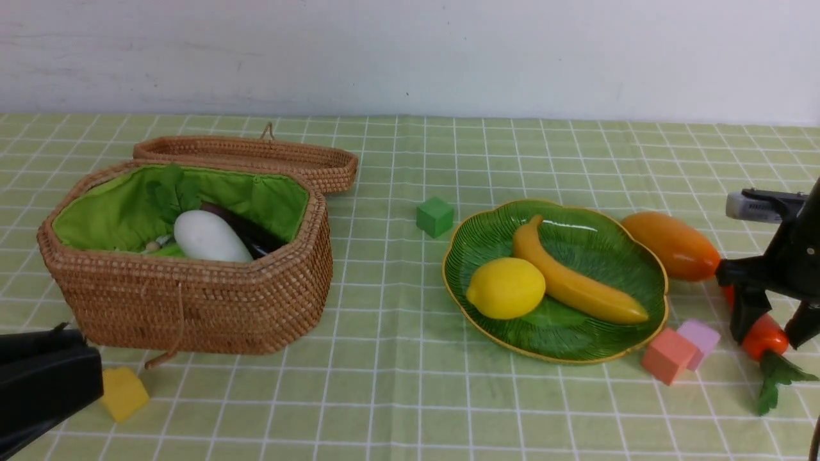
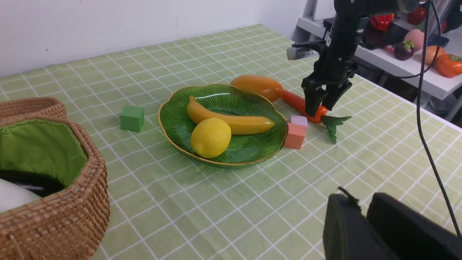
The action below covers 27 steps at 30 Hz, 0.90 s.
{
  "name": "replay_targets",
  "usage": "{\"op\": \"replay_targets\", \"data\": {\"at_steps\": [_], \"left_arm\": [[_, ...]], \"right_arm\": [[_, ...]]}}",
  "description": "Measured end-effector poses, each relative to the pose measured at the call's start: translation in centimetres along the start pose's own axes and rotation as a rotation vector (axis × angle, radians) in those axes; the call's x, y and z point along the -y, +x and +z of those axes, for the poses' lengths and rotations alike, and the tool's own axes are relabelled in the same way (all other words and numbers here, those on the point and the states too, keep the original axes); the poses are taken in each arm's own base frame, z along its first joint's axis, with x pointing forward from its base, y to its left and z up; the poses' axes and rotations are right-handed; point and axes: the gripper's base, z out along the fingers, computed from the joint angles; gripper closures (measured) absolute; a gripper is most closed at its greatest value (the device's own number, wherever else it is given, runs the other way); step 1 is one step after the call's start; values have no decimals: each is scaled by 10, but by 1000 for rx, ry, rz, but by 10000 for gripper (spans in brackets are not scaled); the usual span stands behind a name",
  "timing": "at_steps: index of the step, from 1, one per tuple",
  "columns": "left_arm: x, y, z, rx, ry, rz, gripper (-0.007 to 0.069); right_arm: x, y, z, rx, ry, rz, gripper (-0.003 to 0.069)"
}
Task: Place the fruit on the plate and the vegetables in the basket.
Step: Use the right arm to grab a carrot and put it into the left basket
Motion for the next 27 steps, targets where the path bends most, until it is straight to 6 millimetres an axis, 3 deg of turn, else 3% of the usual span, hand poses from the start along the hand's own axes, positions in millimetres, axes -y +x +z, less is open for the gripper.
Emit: {"op": "replay_targets", "data": {"at_steps": [6,12,18,27], "left_arm": [[0,0,0,0,1,0,523],[0,0,0,0,1,0,522],[0,0,0,1,1,0,519],[0,0,0,1,1,0,515]], "right_arm": [[2,-2,4,13,15,-7,210],[5,-3,21,-35,39,-18,212],[5,-3,21,-37,37,-19,256],[5,-3,21,-38,39,-37,257]]}}
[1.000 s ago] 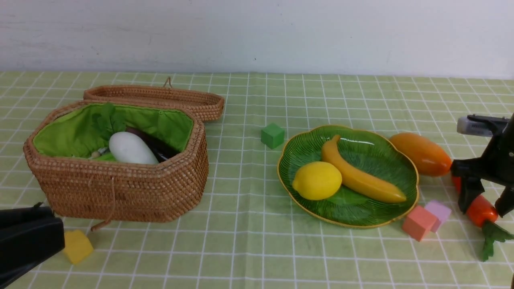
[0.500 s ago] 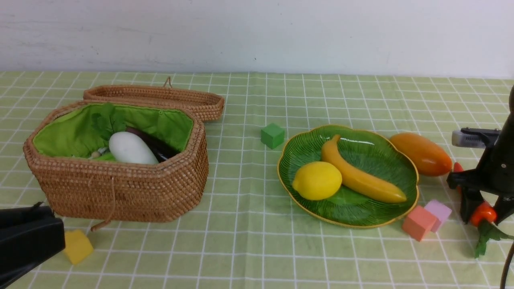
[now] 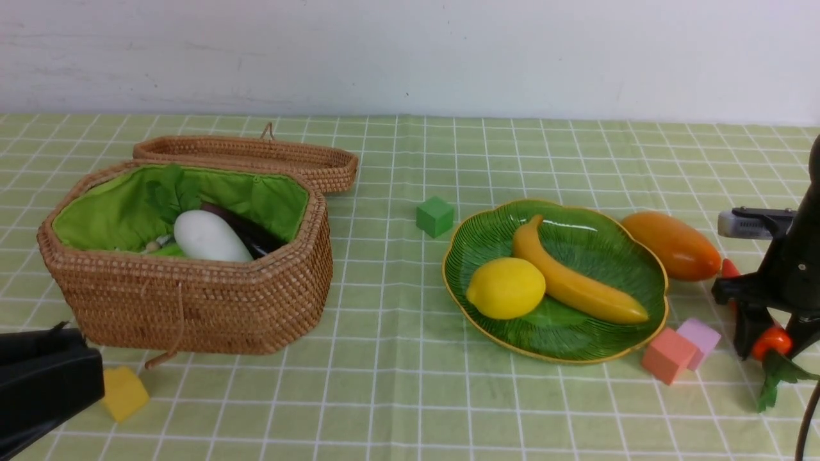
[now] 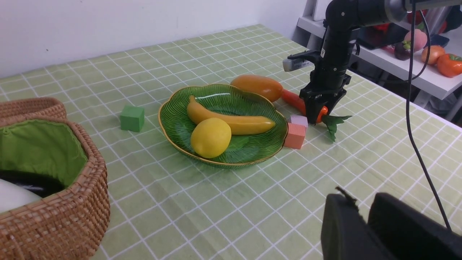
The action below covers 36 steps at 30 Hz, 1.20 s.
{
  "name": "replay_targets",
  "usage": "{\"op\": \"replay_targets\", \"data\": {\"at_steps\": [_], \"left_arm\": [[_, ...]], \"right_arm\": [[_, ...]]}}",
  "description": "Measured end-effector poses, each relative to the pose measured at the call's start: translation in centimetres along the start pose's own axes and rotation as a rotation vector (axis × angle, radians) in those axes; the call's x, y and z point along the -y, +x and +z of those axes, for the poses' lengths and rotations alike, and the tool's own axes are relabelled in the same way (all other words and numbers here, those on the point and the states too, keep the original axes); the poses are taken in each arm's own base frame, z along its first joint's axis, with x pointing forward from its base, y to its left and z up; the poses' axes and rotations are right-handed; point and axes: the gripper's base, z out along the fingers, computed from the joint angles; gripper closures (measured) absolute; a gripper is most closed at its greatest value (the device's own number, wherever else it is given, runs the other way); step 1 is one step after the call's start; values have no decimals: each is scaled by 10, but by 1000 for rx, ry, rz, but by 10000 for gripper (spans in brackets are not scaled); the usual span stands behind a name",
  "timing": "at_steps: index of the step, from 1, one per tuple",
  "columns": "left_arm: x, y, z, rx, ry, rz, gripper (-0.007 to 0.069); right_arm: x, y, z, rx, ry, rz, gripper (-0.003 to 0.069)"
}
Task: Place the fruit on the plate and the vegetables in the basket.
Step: Use the right arm to grab a carrot and put it into the left basket
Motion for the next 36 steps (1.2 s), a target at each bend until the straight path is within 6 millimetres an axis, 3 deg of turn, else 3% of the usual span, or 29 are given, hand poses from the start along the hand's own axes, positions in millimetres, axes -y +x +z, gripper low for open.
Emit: {"op": "replay_targets", "data": {"at_steps": [15,19,25,26,29,30,35,36], "left_arm": [[0,-1,0,7,2,-2,512],[0,-1,0,7,2,-2,512],[0,-1,0,8,2,-2,511],[0,-1,0,9,0,2,511],[-1,-1,0,11,-13,20,510],[-3,-1,0,13,-28,42,511],[-9,-3,-1,26,-102,106,510],[-10,-3,-1,27,-106,112,510]], "right_arm": [[0,1,-7,10,-2,-6,257],[-1,6,-32,56,2,0,257],[-10,30,-89,108,-3,42,257],[-22,40,-112,155,-12,18,257],[-45,54,-137,217,-30,-44,257],[-71,65,-152,259,-54,-117,257],[-173,87,-190,433,-178,-403,257],[-174,86,-189,437,-180,-403,257]]}}
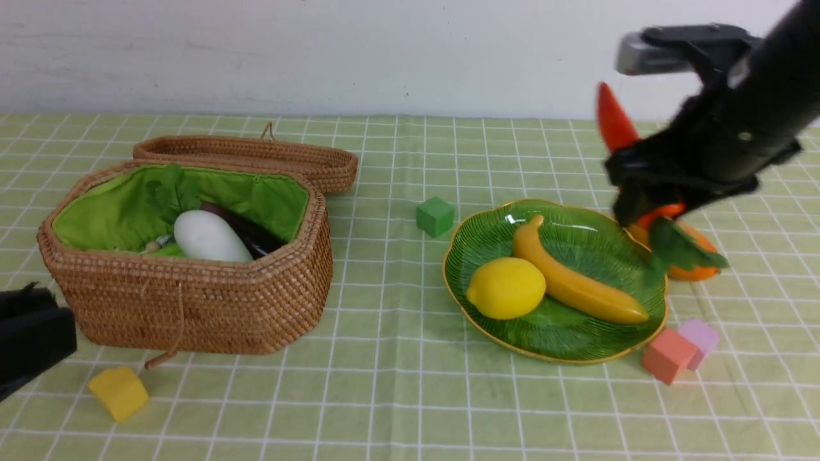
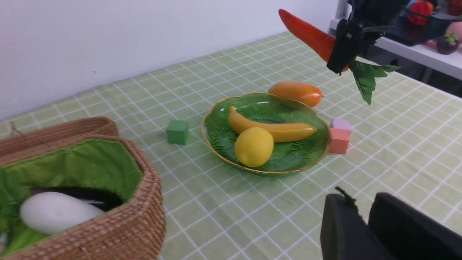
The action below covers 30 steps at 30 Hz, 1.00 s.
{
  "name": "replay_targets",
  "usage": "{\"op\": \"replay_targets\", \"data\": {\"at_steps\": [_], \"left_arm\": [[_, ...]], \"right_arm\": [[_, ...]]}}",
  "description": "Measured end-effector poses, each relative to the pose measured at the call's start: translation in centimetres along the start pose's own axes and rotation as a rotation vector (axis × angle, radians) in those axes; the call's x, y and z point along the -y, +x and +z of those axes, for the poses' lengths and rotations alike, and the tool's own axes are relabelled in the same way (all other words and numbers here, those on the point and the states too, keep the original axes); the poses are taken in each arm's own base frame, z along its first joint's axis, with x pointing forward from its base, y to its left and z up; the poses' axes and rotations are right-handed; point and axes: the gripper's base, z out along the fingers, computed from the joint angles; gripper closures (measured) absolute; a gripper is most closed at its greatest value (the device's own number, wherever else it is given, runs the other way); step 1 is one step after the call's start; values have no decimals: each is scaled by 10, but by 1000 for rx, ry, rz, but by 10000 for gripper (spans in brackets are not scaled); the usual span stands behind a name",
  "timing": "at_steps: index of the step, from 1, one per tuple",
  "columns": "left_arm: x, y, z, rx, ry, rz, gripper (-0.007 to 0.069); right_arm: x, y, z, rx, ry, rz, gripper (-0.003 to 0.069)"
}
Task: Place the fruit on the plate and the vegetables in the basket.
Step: Use the right arm to grab a carrot and put it into the left basket
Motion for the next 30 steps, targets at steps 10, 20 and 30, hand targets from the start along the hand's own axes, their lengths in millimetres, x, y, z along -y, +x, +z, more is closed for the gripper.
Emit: {"op": "replay_targets", "data": {"at_steps": [10,20,30], "left_arm": [[-29,-8,-5,107,-322,-77,508],[-42,-8,-11,137,-474,-177,503],[-42,-8,-11,137,-474,-187,496]], "right_arm": [[-173,-59,24,367,-256,-411,257],[-226,-86,96,594,-321,-469,257],[-231,-85,143,630,-289,-493,250]]}}
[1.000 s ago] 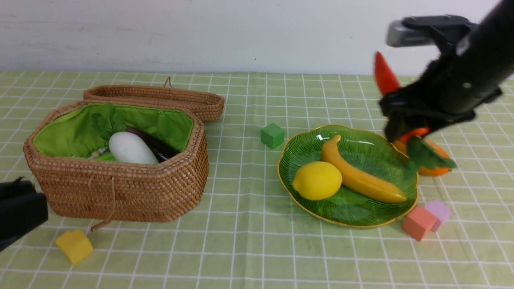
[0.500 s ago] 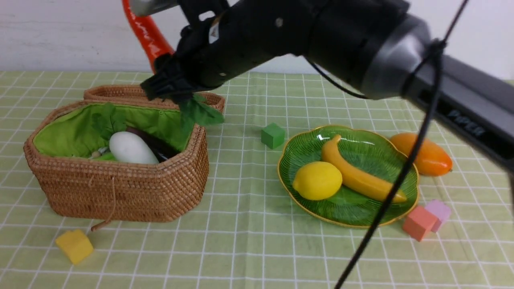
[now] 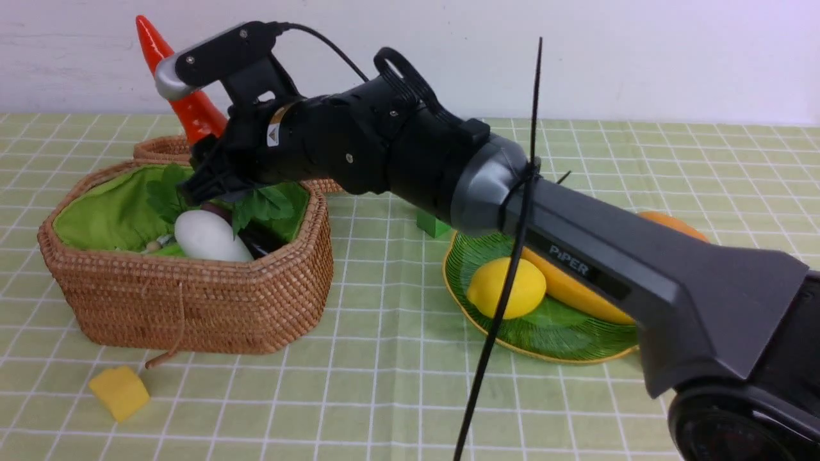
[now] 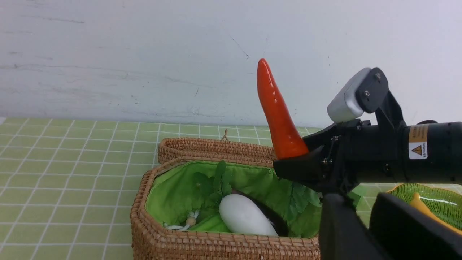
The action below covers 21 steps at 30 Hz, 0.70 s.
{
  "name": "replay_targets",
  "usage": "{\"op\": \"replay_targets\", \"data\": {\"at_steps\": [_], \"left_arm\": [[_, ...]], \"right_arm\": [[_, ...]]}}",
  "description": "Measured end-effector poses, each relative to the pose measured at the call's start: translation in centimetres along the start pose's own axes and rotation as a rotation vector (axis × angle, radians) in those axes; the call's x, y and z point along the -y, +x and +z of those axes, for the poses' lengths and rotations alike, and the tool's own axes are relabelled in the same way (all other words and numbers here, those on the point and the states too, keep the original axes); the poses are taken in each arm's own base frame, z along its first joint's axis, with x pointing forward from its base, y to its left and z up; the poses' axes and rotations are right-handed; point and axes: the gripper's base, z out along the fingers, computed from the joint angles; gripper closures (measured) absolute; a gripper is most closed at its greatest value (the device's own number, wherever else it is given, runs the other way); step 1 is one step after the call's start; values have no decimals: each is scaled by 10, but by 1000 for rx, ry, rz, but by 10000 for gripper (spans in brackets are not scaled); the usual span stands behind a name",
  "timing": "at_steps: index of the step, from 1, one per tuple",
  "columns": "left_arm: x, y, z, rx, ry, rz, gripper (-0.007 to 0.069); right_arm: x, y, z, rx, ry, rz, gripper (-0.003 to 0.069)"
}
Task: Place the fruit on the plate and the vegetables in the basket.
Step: Use the right arm to grab a carrot and put it into the left basket, then use the right arm to grab a mango and put it into the right plate
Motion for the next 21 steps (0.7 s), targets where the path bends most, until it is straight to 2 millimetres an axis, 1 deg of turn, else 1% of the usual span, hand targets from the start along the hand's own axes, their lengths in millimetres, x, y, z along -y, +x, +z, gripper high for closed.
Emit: {"op": "replay_targets", "data": {"at_steps": [1,3,4,6,7,8,9,10,11,13,16,18,19,20,21], "left_arm": [[0,0,0,0,0,-1,495],[0,0,0,-1,0,-1,494],[0,0,0,-1,0,-1,494],[0,0,0,-1,1,-1,492],[0,0,0,-1,1,-1,491],[0,0,0,-1,2,-1,491],[0,0,0,1,5,-2,490],[1,0,0,3,11,-4,491],[1,0,0,3,11,-4,491],[3,0,0,5,33,-15,491],[7,0,0,3,82,-22,491],[11,0,-1,-5,123,-19,491],[14,1,-1,-13,152,-10,491],[15,1,-1,-17,162,-16,491],[18,3,-2,-34,204,-10,491]], "right_arm": [[0,1,0,-4,-1,0,235],[0,2,0,-20,-2,-2,153],[0,2,0,-22,-2,-2,144],[0,0,-4,-40,-6,-3,43],[0,-1,-6,-46,-7,-4,13],[0,-3,-8,-51,-8,-5,1],[0,-8,-16,-66,-8,-11,-15],[0,-13,-24,-73,-9,-14,-15],[0,-14,-25,-76,-9,-15,-15],[1,-27,-48,-110,-12,-24,10],[3,-48,-91,-175,8,-64,102],[7,-59,-120,-226,40,-99,185],[12,-63,-139,-280,82,-132,250],[12,-65,-145,-282,90,-137,272],[20,-67,-168,-364,160,-176,368]]}}
